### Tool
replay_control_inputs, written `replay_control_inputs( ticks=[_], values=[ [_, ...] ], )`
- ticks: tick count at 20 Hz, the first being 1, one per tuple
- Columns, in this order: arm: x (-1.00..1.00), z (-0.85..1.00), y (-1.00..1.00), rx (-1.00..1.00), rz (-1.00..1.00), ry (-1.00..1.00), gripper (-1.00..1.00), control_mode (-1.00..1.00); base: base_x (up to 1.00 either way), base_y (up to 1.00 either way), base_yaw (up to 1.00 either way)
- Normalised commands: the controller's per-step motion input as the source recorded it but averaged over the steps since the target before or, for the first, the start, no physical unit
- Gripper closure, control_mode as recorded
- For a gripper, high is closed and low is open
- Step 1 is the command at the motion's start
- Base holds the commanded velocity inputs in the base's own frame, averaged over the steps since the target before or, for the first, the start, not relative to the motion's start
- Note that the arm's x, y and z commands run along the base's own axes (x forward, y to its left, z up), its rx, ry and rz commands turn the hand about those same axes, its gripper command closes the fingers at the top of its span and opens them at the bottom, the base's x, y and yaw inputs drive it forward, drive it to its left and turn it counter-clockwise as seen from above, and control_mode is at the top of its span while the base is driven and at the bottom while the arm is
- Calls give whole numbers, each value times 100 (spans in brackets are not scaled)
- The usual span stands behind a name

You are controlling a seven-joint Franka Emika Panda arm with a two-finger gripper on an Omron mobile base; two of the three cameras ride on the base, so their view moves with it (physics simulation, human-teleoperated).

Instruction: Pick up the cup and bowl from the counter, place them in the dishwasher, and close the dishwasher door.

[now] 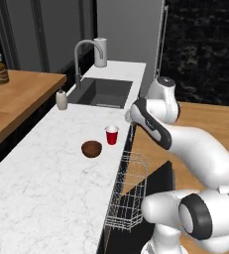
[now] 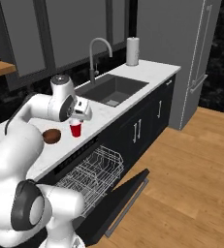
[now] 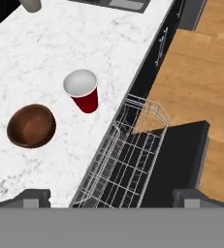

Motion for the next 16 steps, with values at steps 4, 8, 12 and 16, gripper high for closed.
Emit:
replay_control_inputs(
  ticks=[4, 8, 12, 16],
  values=[
    [99, -49, 34, 0, -10, 0, -100, -100, 0, 0, 0],
    [95, -60, 27, 6, -9, -1, -100, -100, 0, 0, 0],
    [78, -35, 1, 15, -6, -2, -100, -100, 0, 0, 0],
    [62, -26, 0, 19, -4, 0, -100, -100, 0, 0, 0]
  ],
)
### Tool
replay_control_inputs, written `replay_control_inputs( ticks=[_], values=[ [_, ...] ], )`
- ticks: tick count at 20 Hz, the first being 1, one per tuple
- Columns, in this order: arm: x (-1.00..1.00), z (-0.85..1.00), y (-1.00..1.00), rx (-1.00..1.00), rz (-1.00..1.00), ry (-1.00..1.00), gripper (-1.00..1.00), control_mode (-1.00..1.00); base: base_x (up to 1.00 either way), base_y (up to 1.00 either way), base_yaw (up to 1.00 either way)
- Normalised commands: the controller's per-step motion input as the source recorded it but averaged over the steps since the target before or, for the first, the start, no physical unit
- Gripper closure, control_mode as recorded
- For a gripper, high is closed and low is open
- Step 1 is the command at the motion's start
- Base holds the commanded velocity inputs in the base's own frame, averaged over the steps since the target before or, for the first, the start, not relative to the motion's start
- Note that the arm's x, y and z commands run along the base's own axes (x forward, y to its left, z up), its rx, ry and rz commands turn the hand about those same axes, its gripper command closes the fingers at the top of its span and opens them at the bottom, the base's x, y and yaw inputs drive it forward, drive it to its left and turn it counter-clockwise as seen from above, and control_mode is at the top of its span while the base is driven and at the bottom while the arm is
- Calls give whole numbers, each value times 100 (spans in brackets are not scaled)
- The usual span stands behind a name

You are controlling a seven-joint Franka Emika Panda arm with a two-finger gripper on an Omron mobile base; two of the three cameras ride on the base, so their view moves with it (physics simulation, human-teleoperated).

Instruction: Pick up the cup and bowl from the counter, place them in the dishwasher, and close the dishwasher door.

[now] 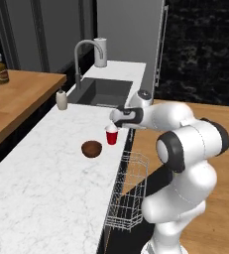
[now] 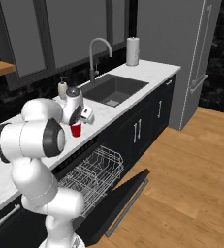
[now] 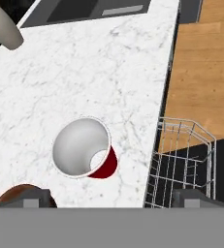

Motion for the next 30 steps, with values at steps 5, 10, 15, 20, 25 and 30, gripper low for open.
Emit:
replay_control_inputs(
  ticks=[5, 10, 15, 20, 25, 30],
  values=[
    [43, -26, 12, 7, -5, 4, -100, -100, 0, 0, 0],
    [34, -26, 16, 0, -4, 5, -100, -100, 0, 0, 0],
    [23, -29, 18, 0, -3, 1, -100, -100, 0, 0, 0],
    [19, -38, 10, 0, -2, 6, -100, -100, 0, 0, 0],
    [13, -33, 2, 0, -2, 5, 100, -100, 0, 0, 0],
    [-4, -10, 0, 0, 0, 0, 100, -100, 0, 0, 0]
  ],
)
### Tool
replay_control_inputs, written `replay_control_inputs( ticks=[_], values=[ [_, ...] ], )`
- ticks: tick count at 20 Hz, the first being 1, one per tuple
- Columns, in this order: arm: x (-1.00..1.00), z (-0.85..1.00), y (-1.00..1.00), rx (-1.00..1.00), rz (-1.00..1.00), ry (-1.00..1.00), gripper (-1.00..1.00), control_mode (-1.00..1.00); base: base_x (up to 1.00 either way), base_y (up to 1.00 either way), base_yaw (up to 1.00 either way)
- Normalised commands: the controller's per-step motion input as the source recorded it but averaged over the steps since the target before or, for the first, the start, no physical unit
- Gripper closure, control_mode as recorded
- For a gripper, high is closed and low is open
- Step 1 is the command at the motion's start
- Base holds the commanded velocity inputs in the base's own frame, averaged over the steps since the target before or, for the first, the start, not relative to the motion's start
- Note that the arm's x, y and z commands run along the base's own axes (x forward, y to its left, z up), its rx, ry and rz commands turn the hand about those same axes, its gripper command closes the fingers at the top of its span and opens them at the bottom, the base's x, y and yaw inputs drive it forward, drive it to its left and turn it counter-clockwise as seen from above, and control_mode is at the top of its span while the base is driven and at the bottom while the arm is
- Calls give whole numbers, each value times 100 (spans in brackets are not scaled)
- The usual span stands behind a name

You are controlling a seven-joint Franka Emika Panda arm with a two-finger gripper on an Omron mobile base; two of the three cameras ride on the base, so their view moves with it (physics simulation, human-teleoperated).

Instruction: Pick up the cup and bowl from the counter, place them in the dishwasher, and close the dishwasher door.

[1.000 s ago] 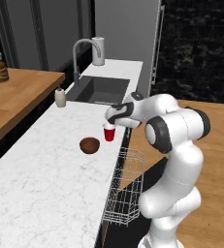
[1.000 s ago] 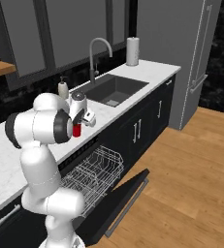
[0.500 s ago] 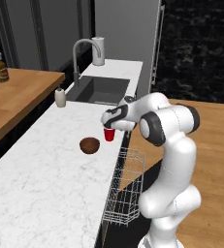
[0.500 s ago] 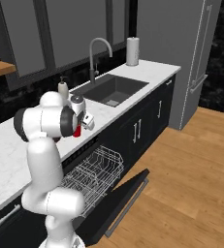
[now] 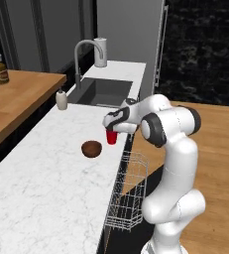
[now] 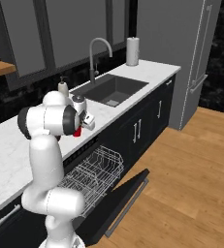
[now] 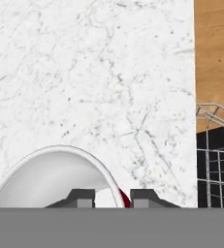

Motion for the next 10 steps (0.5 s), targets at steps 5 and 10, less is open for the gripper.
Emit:
replay_control_inputs(
  ticks=[5, 10],
  values=[
    [-70, -7, 0, 0, -2, -2, 100, -100, 0, 0, 0],
    [-100, -1, -54, 0, -6, -10, 100, -100, 0, 0, 0]
  ],
)
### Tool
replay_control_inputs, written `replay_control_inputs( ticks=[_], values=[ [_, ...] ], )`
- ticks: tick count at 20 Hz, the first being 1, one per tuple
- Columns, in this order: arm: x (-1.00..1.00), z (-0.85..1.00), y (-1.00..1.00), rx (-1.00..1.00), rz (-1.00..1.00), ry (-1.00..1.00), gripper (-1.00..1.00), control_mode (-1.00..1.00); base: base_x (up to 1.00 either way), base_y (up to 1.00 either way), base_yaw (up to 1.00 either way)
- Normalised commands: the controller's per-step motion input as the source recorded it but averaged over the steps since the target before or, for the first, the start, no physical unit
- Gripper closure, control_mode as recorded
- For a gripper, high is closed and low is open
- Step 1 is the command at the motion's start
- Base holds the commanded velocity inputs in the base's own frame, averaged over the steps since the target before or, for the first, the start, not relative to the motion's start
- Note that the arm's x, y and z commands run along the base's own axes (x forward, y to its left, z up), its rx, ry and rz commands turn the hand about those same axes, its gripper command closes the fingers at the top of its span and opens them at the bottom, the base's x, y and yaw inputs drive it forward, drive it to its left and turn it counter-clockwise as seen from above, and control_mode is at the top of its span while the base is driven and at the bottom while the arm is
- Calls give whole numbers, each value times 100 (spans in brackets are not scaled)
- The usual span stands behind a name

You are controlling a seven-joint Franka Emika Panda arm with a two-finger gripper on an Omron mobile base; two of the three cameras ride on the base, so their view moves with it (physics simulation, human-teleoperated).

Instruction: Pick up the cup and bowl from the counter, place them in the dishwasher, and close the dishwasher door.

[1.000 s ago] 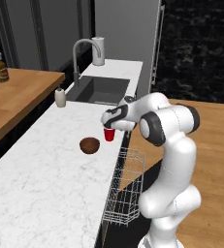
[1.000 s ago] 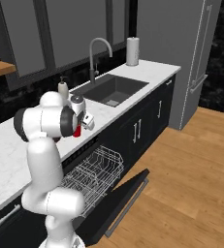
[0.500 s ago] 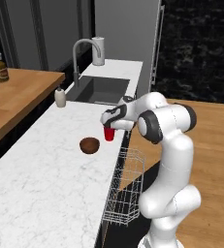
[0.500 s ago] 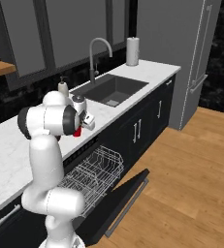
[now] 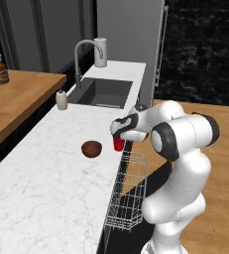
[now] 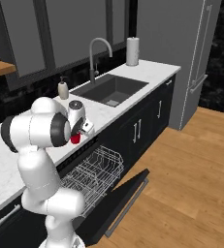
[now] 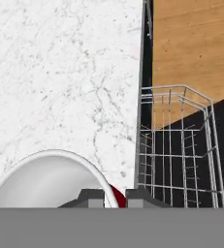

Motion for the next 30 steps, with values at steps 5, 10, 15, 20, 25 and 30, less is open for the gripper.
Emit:
replay_control_inputs(
  ticks=[5, 10, 15, 20, 25, 30],
  values=[
    [-79, -4, -100, 4, -4, -2, 100, -100, 0, 0, 0],
    [11, -43, -80, 3, 2, 6, 100, -100, 0, 0, 0],
    [14, -57, -70, 2, 10, 0, 100, -100, 0, 0, 0],
    [2, -64, -33, 5, 8, -2, 100, -100, 0, 0, 0],
    [39, -56, -3, 6, 3, -2, 100, -100, 0, 0, 0],
    [4, -58, 0, 5, 5, 0, 100, -100, 0, 0, 0]
  ],
)
